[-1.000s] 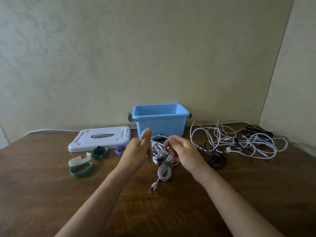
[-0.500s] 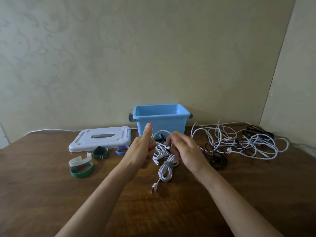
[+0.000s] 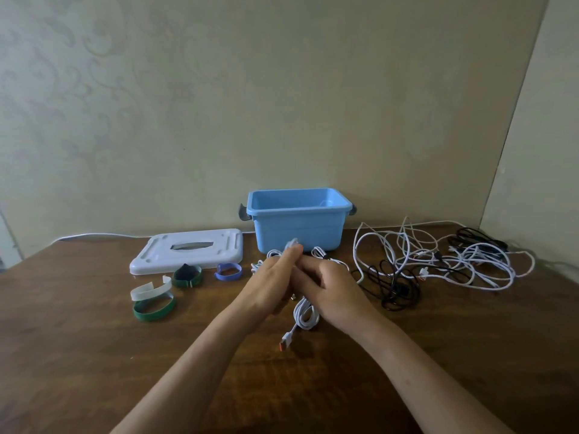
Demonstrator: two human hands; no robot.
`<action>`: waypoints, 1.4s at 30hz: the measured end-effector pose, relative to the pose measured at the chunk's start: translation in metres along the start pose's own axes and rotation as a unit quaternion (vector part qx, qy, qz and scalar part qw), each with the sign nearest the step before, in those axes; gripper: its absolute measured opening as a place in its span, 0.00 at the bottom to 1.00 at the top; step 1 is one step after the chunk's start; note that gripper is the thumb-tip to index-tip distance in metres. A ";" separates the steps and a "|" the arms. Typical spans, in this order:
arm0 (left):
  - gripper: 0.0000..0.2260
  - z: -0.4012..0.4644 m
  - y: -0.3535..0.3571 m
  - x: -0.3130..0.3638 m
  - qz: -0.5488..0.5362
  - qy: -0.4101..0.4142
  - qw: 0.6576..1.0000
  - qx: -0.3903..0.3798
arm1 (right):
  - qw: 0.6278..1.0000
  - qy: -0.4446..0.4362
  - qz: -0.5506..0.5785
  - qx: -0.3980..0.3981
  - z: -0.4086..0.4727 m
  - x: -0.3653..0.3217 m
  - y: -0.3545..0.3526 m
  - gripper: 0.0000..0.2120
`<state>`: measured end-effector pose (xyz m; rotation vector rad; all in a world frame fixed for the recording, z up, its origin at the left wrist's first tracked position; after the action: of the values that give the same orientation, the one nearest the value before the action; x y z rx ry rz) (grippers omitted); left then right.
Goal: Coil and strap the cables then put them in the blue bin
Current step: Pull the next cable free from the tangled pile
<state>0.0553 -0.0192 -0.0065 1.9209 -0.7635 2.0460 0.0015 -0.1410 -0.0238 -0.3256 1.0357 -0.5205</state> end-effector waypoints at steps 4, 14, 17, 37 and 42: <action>0.27 0.005 -0.016 0.002 -0.039 0.019 0.995 0.091 | 0.998 0.012 -0.064 0.007 0.000 -0.003 -0.008 0.14; 0.27 0.004 -0.009 0.004 -0.056 0.124 0.980 0.145 | 0.986 0.027 -0.129 -0.103 -0.005 -0.004 0.023 0.24; 0.24 0.004 -0.012 0.010 -0.287 0.091 0.947 0.114 | 0.986 0.006 -0.134 -0.102 -0.004 0.006 0.024 0.25; 0.23 -0.001 -0.018 0.011 0.079 0.033 0.996 0.026 | 0.978 0.053 -0.164 0.118 0.004 0.020 -0.025 0.06; 0.27 0.000 -0.015 0.004 0.226 0.038 0.973 -0.022 | 0.971 0.021 -0.203 0.127 0.004 0.017 -0.025 0.08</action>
<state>0.0621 -0.0074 0.0006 1.7536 -1.3131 2.3086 0.0053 -0.1712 -0.0219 -0.2997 0.9317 -1.0242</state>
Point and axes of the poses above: each hand's wrist, its own z-axis towards the middle knuckle, its own y-axis out of the palm, x = y × z, the point moved 1 cm from there along z, towards the middle knuckle, and after that the axes turned 5 degrees about -y, right-handed, at the moved point
